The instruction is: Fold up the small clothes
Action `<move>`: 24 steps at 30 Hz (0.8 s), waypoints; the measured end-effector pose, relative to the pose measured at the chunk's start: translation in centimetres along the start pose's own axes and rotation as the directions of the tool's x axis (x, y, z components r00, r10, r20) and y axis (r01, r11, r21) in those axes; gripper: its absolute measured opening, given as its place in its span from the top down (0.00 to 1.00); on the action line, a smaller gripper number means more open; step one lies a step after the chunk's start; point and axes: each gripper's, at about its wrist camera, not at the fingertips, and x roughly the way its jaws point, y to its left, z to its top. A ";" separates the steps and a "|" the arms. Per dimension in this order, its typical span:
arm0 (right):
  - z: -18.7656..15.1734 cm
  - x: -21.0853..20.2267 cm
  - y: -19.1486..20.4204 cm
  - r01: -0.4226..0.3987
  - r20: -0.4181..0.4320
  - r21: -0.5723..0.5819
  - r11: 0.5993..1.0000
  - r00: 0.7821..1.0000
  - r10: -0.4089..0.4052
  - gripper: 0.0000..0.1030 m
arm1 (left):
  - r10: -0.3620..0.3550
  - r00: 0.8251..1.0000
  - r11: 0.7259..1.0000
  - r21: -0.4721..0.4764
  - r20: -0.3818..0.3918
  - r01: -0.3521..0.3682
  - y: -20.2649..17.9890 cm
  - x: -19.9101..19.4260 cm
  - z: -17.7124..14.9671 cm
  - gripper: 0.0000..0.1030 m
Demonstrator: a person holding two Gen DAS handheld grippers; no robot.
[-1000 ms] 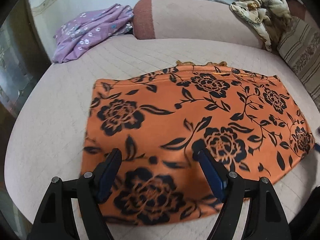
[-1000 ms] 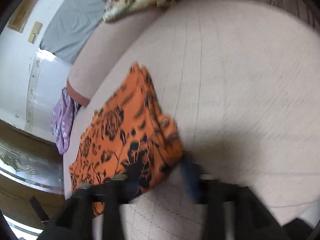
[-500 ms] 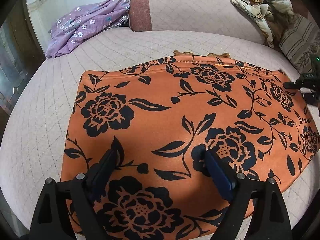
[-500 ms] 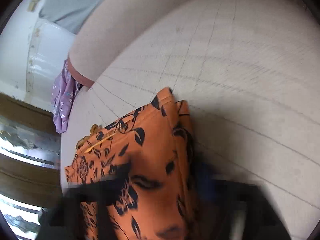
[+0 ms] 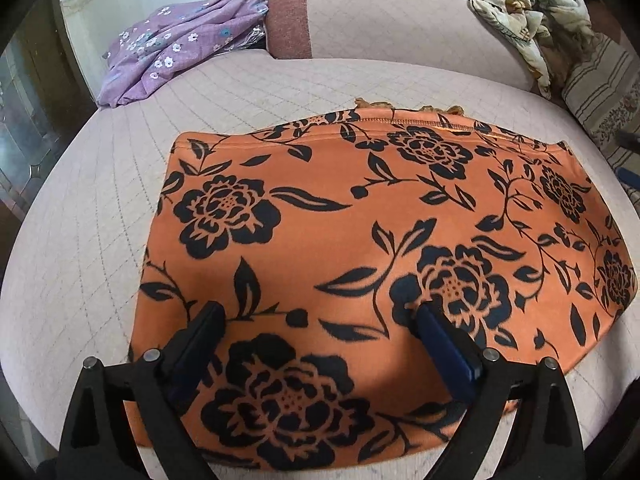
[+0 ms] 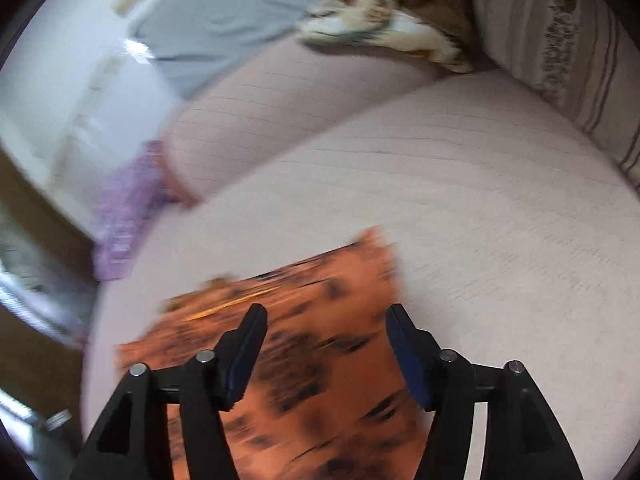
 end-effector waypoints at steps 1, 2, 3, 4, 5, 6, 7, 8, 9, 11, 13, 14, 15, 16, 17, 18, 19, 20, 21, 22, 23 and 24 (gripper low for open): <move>-0.9 -0.2 0.7 -0.052 -0.015 -0.006 0.999 0.999 0.052 0.23 | 0.002 1.000 1.000 0.001 0.003 -0.002 0.1 -0.4 -0.2 0.07; -2.3 0.2 1.1 -0.114 -0.057 -0.014 0.993 0.992 0.113 0.23 | 0.003 1.000 1.000 -0.001 0.008 -0.003 0.2 -0.8 -0.3 0.07; -3.6 1.1 0.9 -0.142 -0.103 -0.008 0.990 0.985 0.141 0.23 | 0.004 1.000 1.000 -0.006 0.011 -0.004 0.3 -1.2 -0.4 0.07; -4.7 2.6 -0.1 -0.120 -0.156 0.016 0.993 0.980 0.122 0.23 | 0.003 1.000 1.000 -0.010 0.013 -0.003 0.5 -1.5 -0.5 0.07; -5.7 4.4 -1.5 -0.048 -0.215 0.062 0.997 0.975 0.060 0.32 | 0.003 1.000 1.000 -0.011 0.013 -0.003 0.6 -1.8 -0.6 0.07; -6.2 4.7 -2.6 -0.047 -0.205 0.123 0.991 0.976 0.072 0.35 | 0.005 1.000 1.000 -0.009 0.018 -0.005 0.8 -2.3 -0.7 0.07; -6.1 3.8 -2.7 -0.069 -0.159 0.161 0.984 0.983 0.095 0.35 | 0.012 0.999 1.000 -0.008 0.033 -0.011 1.1 -3.0 -0.9 0.07; -5.9 2.9 -2.2 -0.070 -0.151 0.175 0.982 0.984 0.097 0.32 | 0.017 0.999 1.000 -0.012 0.042 -0.016 1.3 -3.2 -0.9 0.07; -5.7 2.2 -1.7 -0.076 -0.141 0.164 0.983 0.985 0.099 0.31 | 0.023 0.999 0.999 -0.026 0.043 -0.021 1.6 -3.5 -0.9 0.07; -5.9 0.2 0.1 -0.121 -0.083 0.091 0.988 0.988 0.129 0.22 | 0.012 0.999 0.999 -0.051 0.034 -0.011 2.1 -3.5 -0.9 0.07; -7.3 0.3 0.7 -0.126 -0.094 0.041 0.991 0.987 0.129 0.15 | 0.002 1.000 0.997 -0.072 0.028 0.000 2.4 -3.7 -1.0 0.07; -8.0 1.6 -0.2 -0.064 -0.144 0.035 0.997 0.987 0.068 0.15 | -0.001 1.000 0.998 -0.069 0.027 0.003 2.4 -3.8 -1.0 0.07; -8.4 3.2 -1.5 0.021 -0.225 0.063 0.998 0.974 -0.007 0.19 | -0.003 1.000 0.998 -0.058 0.030 0.005 2.3 -4.1 -1.0 0.07; -8.8 3.1 -2.1 0.017 -0.207 0.097 0.995 0.978 0.004 0.21 | -0.003 0.999 0.999 -0.044 0.040 0.005 2.2 -4.5 -1.2 0.07; -8.7 1.7 -1.8 -0.003 -0.157 0.107 0.994 0.987 0.020 0.21 | 0.003 0.999 0.999 -0.034 0.054 -0.002 2.2 -4.8 -1.4 0.07; -8.6 0.9 -1.2 -0.016 -0.149 0.116 0.993 0.988 0.033 0.20 | 0.013 0.998 0.999 -0.032 0.059 -0.011 2.3 -4.9 -1.5 0.07; -8.5 0.1 -0.5 -0.046 -0.134 0.109 0.993 0.989 0.060 0.20 | 0.017 0.998 0.999 -0.037 0.053 -0.015 2.4 -4.8 -1.4 0.07; -8.5 -0.7 0.2 -0.066 -0.110 0.090 0.994 0.991 0.075 0.20 | 0.010 0.999 0.999 -0.053 0.040 -0.008 2.6 -4.6 -1.4 0.07; -8.9 -1.2 0.6 -0.074 -0.090 0.068 0.995 0.993 0.080 0.18 | 0.000 0.999 0.997 -0.071 0.035 0.002 2.8 -4.5 -1.4 0.07; -9.4 -1.1 1.0 -0.085 -0.090 0.049 0.995 0.992 0.089 0.13 | -0.008 0.999 0.996 -0.083 0.034 0.010 2.9 -4.5 -1.4 0.07; -9.9 -0.1 0.8 -0.081 -0.116 0.038 0.996 0.990 0.085 0.13 | -0.010 0.999 0.996 -0.085 0.032 0.013 2.9 -4.5 -1.4 0.07; -10.3 0.5 0.5 -0.050 -0.152 0.038 0.998 0.987 0.056 0.13 | -0.010 0.999 0.997 -0.082 0.031 0.013 2.9 -4.6 -1.4 0.07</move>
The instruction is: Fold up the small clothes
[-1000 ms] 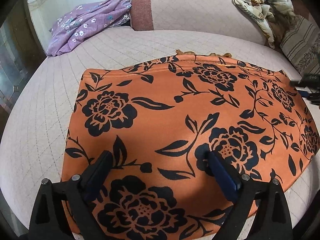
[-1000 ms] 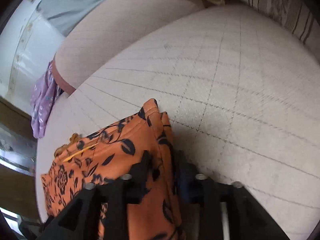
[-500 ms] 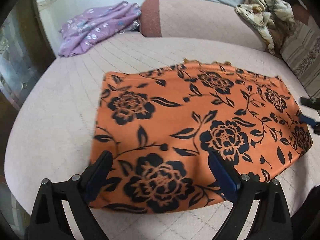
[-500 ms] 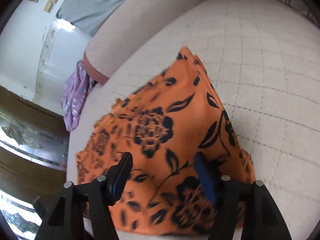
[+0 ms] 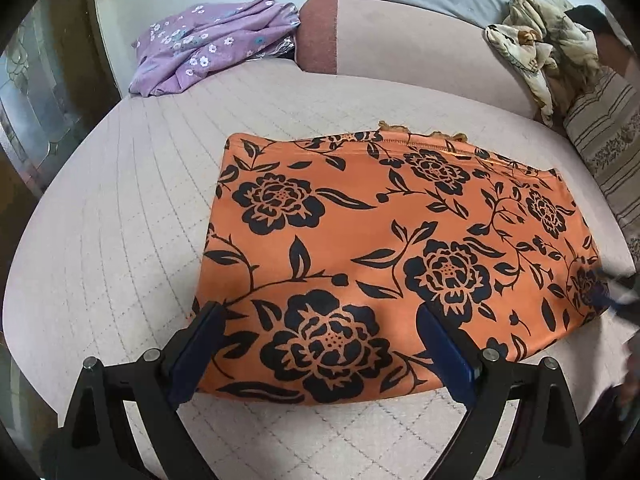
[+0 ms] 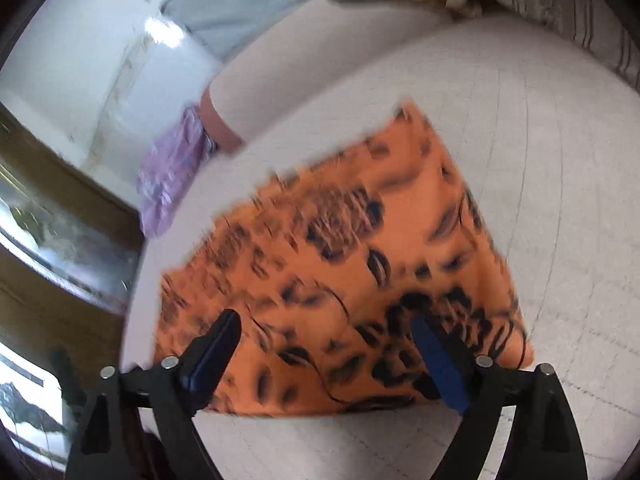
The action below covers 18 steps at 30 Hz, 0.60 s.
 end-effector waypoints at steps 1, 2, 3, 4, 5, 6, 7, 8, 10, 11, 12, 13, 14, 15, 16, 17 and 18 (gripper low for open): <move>-0.7 1.9 -1.5 0.059 -0.068 0.038 0.998 0.996 -0.056 0.15 | 0.004 1.000 1.000 0.013 0.007 -0.004 0.0 -0.3 0.0 0.07; -0.7 1.5 -1.5 0.039 -0.026 0.045 0.998 0.999 -0.038 0.15 | 0.005 1.000 1.000 0.021 0.014 -0.006 0.0 -0.4 -0.1 0.07; -0.8 0.6 -1.0 0.033 0.007 0.052 0.998 0.999 -0.033 0.15 | 0.014 1.000 1.000 0.027 0.027 -0.015 0.1 -0.7 -0.1 0.07; -0.8 0.3 -0.6 0.038 0.002 0.058 0.998 0.999 -0.038 0.15 | 0.020 0.999 1.000 0.022 0.027 -0.021 0.3 -0.7 0.0 0.07; -0.8 0.2 -0.1 0.034 0.005 0.056 0.998 0.999 -0.034 0.15 | 0.018 1.000 1.000 0.009 0.021 -0.018 0.5 -0.6 0.0 0.07; -0.8 0.0 0.3 0.028 0.026 0.044 0.999 0.999 -0.029 0.15 | 0.008 1.000 1.000 -0.006 0.015 -0.008 0.7 -0.5 -0.1 0.07; -1.1 -0.1 0.8 0.019 0.046 0.023 1.000 0.999 -0.020 0.14 | 0.003 1.000 1.000 -0.016 0.011 -0.003 0.9 -0.3 -0.3 0.07; -1.4 0.1 0.9 0.006 0.052 0.007 1.000 0.999 -0.007 0.14 | 0.008 1.000 1.000 -0.017 0.006 -0.008 1.0 0.0 -0.4 0.07; -2.1 1.5 -0.4 0.034 -0.009 0.028 0.999 0.999 -0.034 0.14 | 0.049 0.998 0.999 0.007 -0.044 -0.049 1.2 1.6 -1.2 0.07; -2.1 1.4 -1.2 0.014 -0.002 0.035 0.999 1.000 -0.014 0.14 | 0.061 0.996 0.998 0.018 -0.068 -0.060 1.2 2.2 -1.5 0.07; -2.1 0.5 -1.3 0.002 0.024 0.033 0.999 1.000 -0.002 0.14 | 0.081 0.991 0.996 0.045 -0.109 -0.077 1.3 3.4 -2.2 0.07; -2.1 0.4 -1.1 0.002 0.031 0.034 0.999 1.000 -0.003 0.14 | 0.086 0.992 0.995 0.061 -0.094 -0.080 1.2 3.4 -2.5 0.07; -2.1 0.4 -0.8 0.016 0.026 0.026 1.000 1.000 -0.016 0.14 | 0.095 0.993 0.993 0.077 -0.069 -0.090 1.0 3.1 -2.7 0.07; -2.0 0.7 -0.4 0.031 0.019 0.014 0.999 0.999 -0.031 0.14 | 0.099 0.992 0.992 0.084 -0.072 -0.093 0.8 3.0 -2.7 0.07; -2.0 1.1 -0.2 0.040 0.013 0.003 0.999 0.999 -0.040 0.14 | 0.097 0.993 0.992 0.082 -0.070 -0.091 0.8 2.7 -2.6 0.07; -2.1 1.4 0.0 0.041 0.014 -0.002 0.999 0.999 -0.041 0.13 | 0.093 0.994 0.993 0.073 -0.054 -0.089 0.9 2.2 -2.4 0.07; -2.1 1.5 0.1 0.036 0.018 0.000 0.999 0.999 -0.036 0.13 | 0.087 0.995 0.994 0.065 -0.039 -0.085 0.9 1.9 -2.4 0.07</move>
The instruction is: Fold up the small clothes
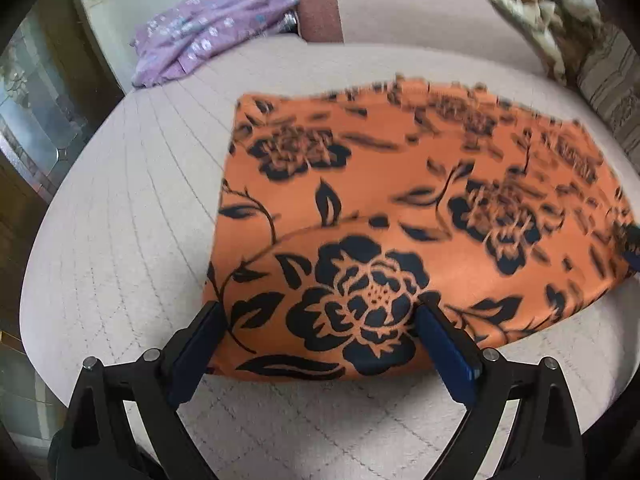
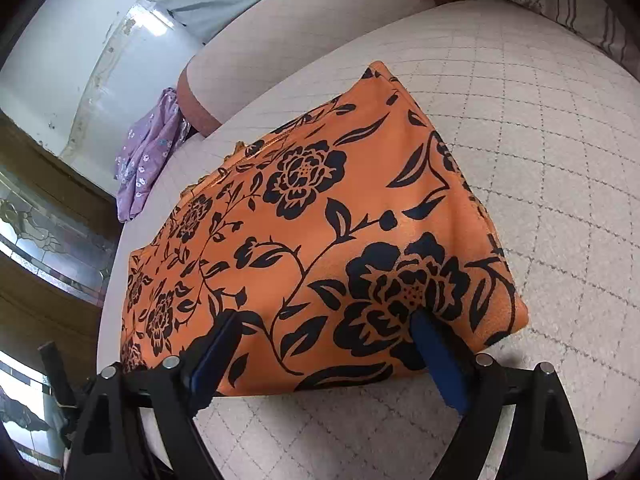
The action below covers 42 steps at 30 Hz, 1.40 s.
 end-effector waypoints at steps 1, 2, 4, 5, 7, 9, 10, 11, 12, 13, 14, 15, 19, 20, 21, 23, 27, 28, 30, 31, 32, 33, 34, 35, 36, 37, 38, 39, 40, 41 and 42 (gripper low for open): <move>0.1 -0.3 -0.3 -0.006 0.002 0.004 1.000 1.000 0.006 0.13 | -0.008 1.000 1.000 -0.010 0.028 0.008 0.2 -0.6 0.1 0.07; 0.1 -0.2 -0.4 -0.015 0.006 0.010 1.000 1.000 0.015 0.13 | -0.007 0.999 1.000 -0.013 0.041 0.008 0.4 -0.9 0.0 0.07; 0.1 -0.6 -0.8 -0.036 0.012 0.022 0.999 0.999 0.035 0.13 | 0.009 1.000 1.000 -0.018 0.020 -0.009 0.9 -0.3 -0.3 0.07; 0.0 -0.5 -0.9 -0.045 0.015 0.027 0.999 0.999 0.045 0.13 | 0.017 1.000 1.000 -0.022 -0.023 -0.017 1.1 0.7 -0.5 0.07; 0.0 -1.1 -1.2 -0.048 0.012 0.030 0.998 0.999 0.048 0.13 | -0.009 0.998 0.998 -0.064 -0.054 0.006 1.9 1.8 -1.2 0.05; 0.5 -1.2 -0.8 -0.022 -0.017 0.039 0.999 1.000 0.022 0.13 | -0.027 0.998 0.995 -0.093 -0.062 0.021 2.4 1.6 -1.1 0.05; 0.8 -1.5 -0.4 -0.012 -0.030 0.050 0.999 0.999 0.013 0.13 | -0.021 0.998 0.996 -0.088 -0.056 0.016 2.4 1.3 -1.0 0.05; 1.3 -2.0 0.0 -0.029 -0.026 0.058 0.998 0.999 0.030 0.13 | -0.006 0.999 0.997 -0.080 -0.037 0.003 2.4 0.9 -0.9 0.05; 1.8 -2.6 0.5 -0.070 -0.009 0.056 0.996 0.997 0.070 0.13 | 0.007 1.000 0.998 -0.070 -0.014 -0.008 2.3 0.4 -0.8 0.05; 2.4 -3.2 0.9 -0.102 0.013 0.047 0.994 0.995 0.101 0.13 | 0.010 1.000 0.998 -0.064 0.002 -0.009 2.3 0.0 -0.8 0.05; 3.0 -3.6 1.2 -0.110 0.030 0.037 0.993 0.994 0.109 0.13 | 0.000 1.000 0.998 -0.062 0.015 0.001 2.3 -0.3 -0.7 0.05; 3.5 -3.6 1.2 -0.106 0.041 0.035 0.994 0.994 0.104 0.13 | -0.009 1.000 0.998 -0.063 0.015 0.010 2.3 -0.2 -0.8 0.05; 4.3 0.0 -3.0 -0.022 -0.050 0.168 0.985 0.998 0.030 0.15 | -0.029 0.998 0.996 -0.082 -0.058 0.024 2.7 2.0 -1.3 0.05; 4.2 0.3 -4.0 -0.043 -0.051 0.220 0.975 0.997 0.056 0.16 | -0.040 0.997 0.995 -0.099 -0.059 0.034 3.0 1.8 -1.2 0.05; 4.4 -0.6 -3.8 -0.066 -0.022 0.226 0.972 0.997 0.073 0.16 | -0.042 0.997 0.994 -0.101 -0.062 0.035 3.1 1.6 -1.2 0.05; 5.3 -1.4 -2.4 -0.076 -0.027 0.169 0.983 0.996 0.081 0.15 | -0.015 0.999 0.996 -0.090 -0.040 0.011 3.3 0.9 -0.9 0.05; 7.7 -1.5 -0.4 -0.102 -0.009 0.092 0.990 0.995 0.103 0.15 | -0.010 1.000 0.998 -0.058 0.020 0.011 3.1 0.1 -0.3 0.05; 8.7 -1.0 -0.2 -0.101 -0.002 0.084 0.991 0.995 0.101 0.15 | 0.008 1.000 0.999 -0.040 -0.015 -0.008 3.0 1.0 -0.5 0.05; 10.6 0.4 -0.8 -0.079 0.017 0.102 0.992 0.997 0.078 0.15 | -0.008 0.999 0.999 -0.049 -0.052 0.005 3.4 2.2 -0.8 0.05; 11.2 1.3 -1.4 -0.063 0.012 0.124 0.990 0.998 0.062 0.15 | -0.021 0.998 0.997 -0.073 -0.051 0.018 3.7 1.9 -0.8 0.05; 11.6 2.9 -2.7 -0.009 -0.035 0.181 0.984 0.999 0.016 0.15 | -0.032 0.998 0.996 -0.085 -0.059 0.027 4.0 1.7 -0.5 0.05; 11.7 3.9 -3.5 0.010 -0.071 0.222 0.975 0.997 0.006 0.14 | -0.036 0.998 0.996 -0.084 -0.050 0.031 4.3 1.1 -0.1 0.05; 11.9 3.7 -3.3 -0.003 -0.047 0.214 0.977 0.999 0.013 0.13 | -0.025 1.000 0.997 -0.073 -0.005 0.025 4.5 0.2 0.8 0.05; 11.9 3.4 -2.8 -0.005 -0.034 0.181 0.983 0.999 0.011 0.11 | -0.021 1.000 0.997 -0.068 0.017 0.022 4.7 -0.2 1.4 0.05; 11.9 3.3 -2.3 -0.003 -0.035 0.150 0.989 0.999 0.009 0.11 | -0.024 0.999 0.998 -0.065 0.046 0.027 5.1 -0.5 2.7 0.05; 11.6 3.6 -1.8 0.012 -0.045 0.108 0.994 0.999 -0.008 0.10 | -0.026 0.998 0.997 -0.067 0.052 0.030 5.3 -0.2 3.8 0.05; 11.3 3.8 -1.7 0.023 -0.049 0.085 0.996 0.999 -0.019 0.10 | -0.021 0.999 0.997 -0.067 0.048 0.024 5.5 0.5 4.8 0.05; 11.2 4.0 -1.7 0.026 -0.047 0.072 0.997 0.999 -0.022 0.10 | -0.009 0.999 0.998 -0.062 0.033 0.011 5.8 1.5 5.8 0.05; 11.0 3.9 -1.8 0.018 -0.039 0.072 0.997 0.999 -0.016 0.10 | 0.008 1.000 0.998 -0.055 -0.004 -0.008 6.1 3.0 6.8 0.05; 11.0 3.8 -2.0 0.009 -0.033 0.082 0.997 0.999 -0.006 0.10 | 0.057 0.997 0.997 -0.044 -0.045 -0.059 6.2 4.8 7.4 0.05; 11.1 3.7 -2.1 0.005 -0.032 0.090 0.996 0.999 -0.002 0.10 | 0.115 0.990 0.993 -0.025 -0.078 -0.117 6.6 6.5 7.8 0.05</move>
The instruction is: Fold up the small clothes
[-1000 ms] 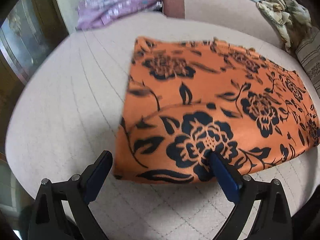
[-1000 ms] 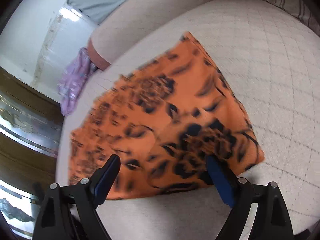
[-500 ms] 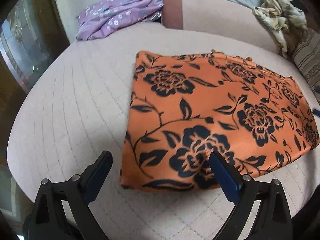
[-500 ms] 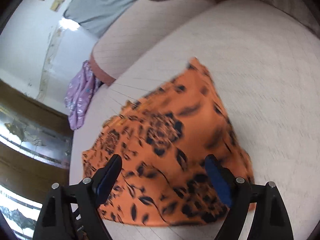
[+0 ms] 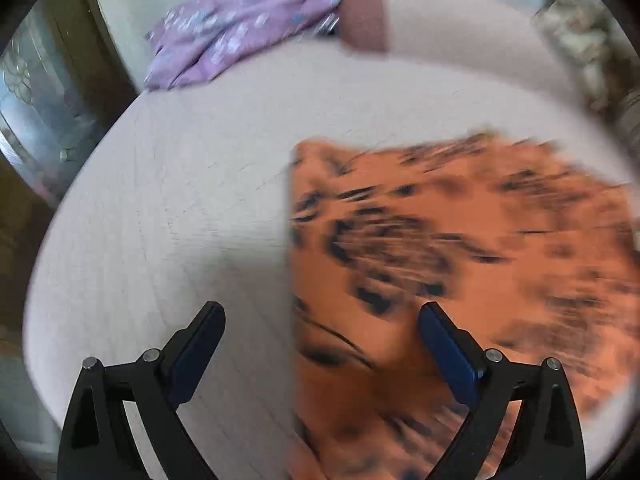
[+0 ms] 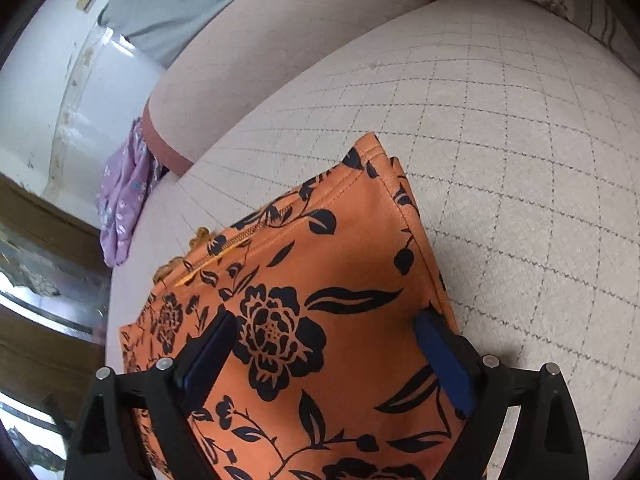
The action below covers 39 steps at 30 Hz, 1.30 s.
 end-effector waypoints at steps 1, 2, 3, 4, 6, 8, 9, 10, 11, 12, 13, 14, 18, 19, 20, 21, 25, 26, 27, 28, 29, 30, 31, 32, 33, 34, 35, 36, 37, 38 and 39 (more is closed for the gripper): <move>0.0 -0.1 0.0 -0.003 -0.005 0.006 1.000 1.000 0.003 0.10 | 0.010 1.000 1.000 0.004 -0.011 -0.010 0.2 0.9 0.3 0.04; 0.2 -0.1 -0.3 -0.003 -0.010 0.004 1.000 1.000 0.003 0.10 | -0.019 1.000 1.000 -0.023 -0.014 0.018 0.8 1.0 0.6 0.05; 0.2 -0.1 -0.2 0.002 -0.016 0.000 1.000 1.000 -0.002 0.10 | -0.023 1.000 0.999 -0.043 -0.014 0.022 1.1 0.6 0.8 0.05; 0.5 0.1 -0.2 0.010 -0.024 -0.004 1.000 1.000 -0.010 0.10 | -0.014 1.000 0.998 -0.067 0.022 0.016 1.4 -0.8 0.6 0.05; 0.2 -0.7 0.2 0.026 -0.016 -0.008 1.000 1.000 -0.026 0.10 | -0.013 0.997 0.998 -0.067 0.078 0.018 1.7 -3.0 -0.4 0.05; -0.5 -1.9 0.8 0.026 0.015 -0.012 1.000 1.000 -0.025 0.10 | -0.029 0.993 0.997 -0.062 0.113 0.037 1.4 -5.0 -1.4 0.05; -1.2 -2.9 1.2 0.013 0.036 -0.015 1.000 0.999 -0.013 0.10 | -0.034 0.991 0.997 -0.065 0.130 0.043 1.3 -6.1 -1.7 0.05; -2.1 -3.9 1.6 -0.009 0.058 -0.022 1.000 0.998 0.010 0.10 | -0.051 0.988 0.996 -0.066 0.145 0.061 1.0 -7.2 -2.5 0.05; -3.1 -5.0 1.9 -0.030 0.074 -0.027 0.999 0.997 0.032 0.10 | -0.065 0.986 0.995 -0.067 0.153 0.076 0.6 -7.9 -3.0 0.05; -4.4 -6.1 2.2 -0.048 0.085 -0.033 0.998 0.995 0.051 0.10 | -0.077 0.984 0.994 -0.068 0.159 0.088 -0.2 -8.4 -3.3 0.05; -5.8 -6.9 2.5 -0.064 0.088 -0.042 0.997 0.994 0.068 0.10 | -0.094 0.982 0.992 -0.063 0.163 0.105 -0.8 -8.9 -3.7 0.05; -7.2 -7.6 2.7 -0.081 0.084 -0.044 0.996 0.993 0.084 0.10 | -0.112 0.980 0.991 -0.052 0.164 0.122 -1.5 -9.5 -4.2 0.05; -12.9 -8.6 1.7 -0.119 0.035 0.007 0.993 0.992 0.119 0.10 | -0.140 0.976 0.989 -0.015 0.167 0.145 -3.3 -10.0 -4.4 0.05; -14.0 -8.3 1.2 -0.109 0.017 0.023 0.994 0.994 0.109 0.10 | -0.147 0.974 0.988 -0.009 0.170 0.151 -3.5 -10.5 -4.6 0.05; -14.8 -8.1 0.5 -0.097 -0.002 0.046 0.994 0.995 0.097 0.10 | -0.153 0.972 0.988 -0.004 0.177 0.156 -3.8 -10.8 -4.7 0.05; -15.5 -8.0 -0.2 -0.087 -0.013 0.074 0.993 0.996 0.088 0.10 | -0.155 0.971 0.988 0.001 0.184 0.157 -4.0 -11.4 -5.0 0.05; -16.2 -8.4 -1.5 -0.088 0.010 0.121 0.989 0.996 0.088 0.10 | -0.152 0.969 0.988 0.007 0.195 0.153 -4.1 -12.6 -5.6 0.05; -16.2 -8.5 -1.6 -0.089 0.015 0.125 0.988 0.996 0.088 0.10 | -0.151 0.969 0.988 0.002 0.196 0.154 -4.1 -12.9 -5.7 0.05; -16.2 -8.6 -1.9 -0.090 0.019 0.131 0.987 0.996 0.088 0.10 | -0.153 0.968 0.988 -0.002 0.197 0.156 -3.9 -12.9 -5.7 0.05; -16.2 -8.7 -2.0 -0.091 0.024 0.138 0.986 0.996 0.088 0.10 | -0.156 0.967 0.987 -0.007 0.202 0.161 -3.8 -13.2 -5.8 0.05; -16.2 -8.7 -2.1 -0.094 0.029 0.141 0.986 0.995 0.090 0.10 | -0.156 0.966 0.987 -0.007 0.205 0.160 -3.8 -13.4 -5.9 0.05; -16.2 -8.7 -2.3 -0.093 0.030 0.144 0.985 0.996 0.089 0.10 | -0.152 0.967 0.988 -0.005 0.205 0.156 -3.8 -13.5 -6.0 0.05; -16.2 -8.8 -2.6 -0.090 0.030 0.146 0.985 0.996 0.086 0.10 | -0.151 0.968 0.988 -0.003 0.202 0.155 -3.8 -13.6 -6.1 0.05; -16.3 -8.9 -2.8 -0.090 0.029 0.148 0.985 0.996 0.087 0.10 | -0.152 0.968 0.988 -0.002 0.201 0.156 -3.8 -13.5 -6.1 0.05; -16.4 -8.9 -2.9 -0.093 0.029 0.149 0.984 0.996 0.089 0.10 | -0.151 0.968 0.988 -0.003 0.202 0.155 -3.8 -13.5 -6.2 0.05; -16.4 -8.9 -3.1 -0.096 0.029 0.156 0.983 0.995 0.092 0.10 | -0.150 0.968 0.988 -0.004 0.199 0.154 -3.8 -13.5 -6.2 0.05; -16.4 -8.9 -3.1 -0.100 0.032 0.162 0.982 0.995 0.096 0.10 | -0.152 0.968 0.988 -0.004 0.197 0.156 -3.8 -13.5 -6.2 0.05; -16.4 -9.0 -3.2 -0.102 0.035 0.167 0.981 0.995 0.098 0.10 | -0.156 0.968 0.987 -0.004 0.196 0.160 -3.9 -13.4 -6.3 0.05; -16.3 -9.1 -3.3 -0.102 0.038 0.170 0.980 0.995 0.097 0.10 | -0.156 0.968 0.987 -0.004 0.196 0.160 -3.8 -13.4 -6.3 0.05; -16.1 -8.8 -3.0 -0.099 0.038 0.175 0.980 0.995 0.094 0.10 | -0.157 0.968 0.987 -0.005 0.196 0.161 -3.9 -13.3 -6.3 0.05; -15.9 -8.9 -3.2 -0.099 0.040 0.180 0.979 0.995 0.093 0.10 | -0.159 0.969 0.987 -0.006 0.190 0.164 -3.9 -13.0 -6.4 0.05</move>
